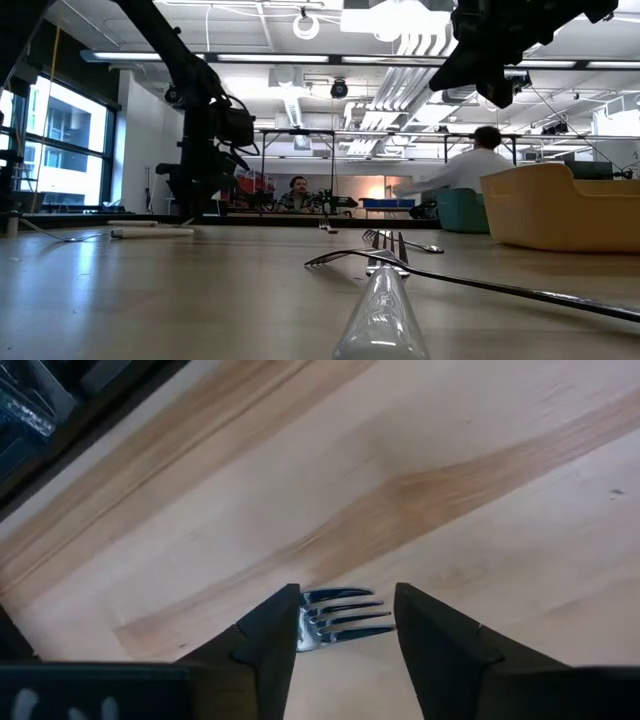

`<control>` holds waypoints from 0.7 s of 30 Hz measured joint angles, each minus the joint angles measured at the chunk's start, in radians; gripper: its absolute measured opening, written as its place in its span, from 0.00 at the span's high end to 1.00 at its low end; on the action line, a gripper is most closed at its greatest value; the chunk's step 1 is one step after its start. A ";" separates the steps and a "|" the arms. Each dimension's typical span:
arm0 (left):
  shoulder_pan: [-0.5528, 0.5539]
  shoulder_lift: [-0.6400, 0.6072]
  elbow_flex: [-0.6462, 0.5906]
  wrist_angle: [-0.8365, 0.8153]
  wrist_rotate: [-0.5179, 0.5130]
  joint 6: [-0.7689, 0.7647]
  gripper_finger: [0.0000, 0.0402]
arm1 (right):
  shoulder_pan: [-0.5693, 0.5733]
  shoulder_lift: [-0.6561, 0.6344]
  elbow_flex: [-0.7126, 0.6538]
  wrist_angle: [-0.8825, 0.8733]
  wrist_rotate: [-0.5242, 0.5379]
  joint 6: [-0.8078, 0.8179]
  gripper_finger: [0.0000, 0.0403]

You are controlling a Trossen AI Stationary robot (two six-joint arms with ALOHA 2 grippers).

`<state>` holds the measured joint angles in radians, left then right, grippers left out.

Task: Sort silverware by color (type)
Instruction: Put the white fork into the orange bin

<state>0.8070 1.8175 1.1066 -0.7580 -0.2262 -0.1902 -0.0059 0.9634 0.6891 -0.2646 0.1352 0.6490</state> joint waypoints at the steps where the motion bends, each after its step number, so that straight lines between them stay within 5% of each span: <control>1: 0.000 0.001 -0.003 0.002 0.004 0.001 0.63 | 0.000 0.000 0.000 0.000 0.004 0.000 1.00; 21: -0.006 -0.003 -0.094 0.079 -0.031 0.060 0.64 | 0.000 0.000 0.000 0.000 0.017 0.005 1.00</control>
<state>0.8005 1.8145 1.0123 -0.6788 -0.2568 -0.1299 -0.0059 0.9638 0.6891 -0.2646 0.1522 0.6540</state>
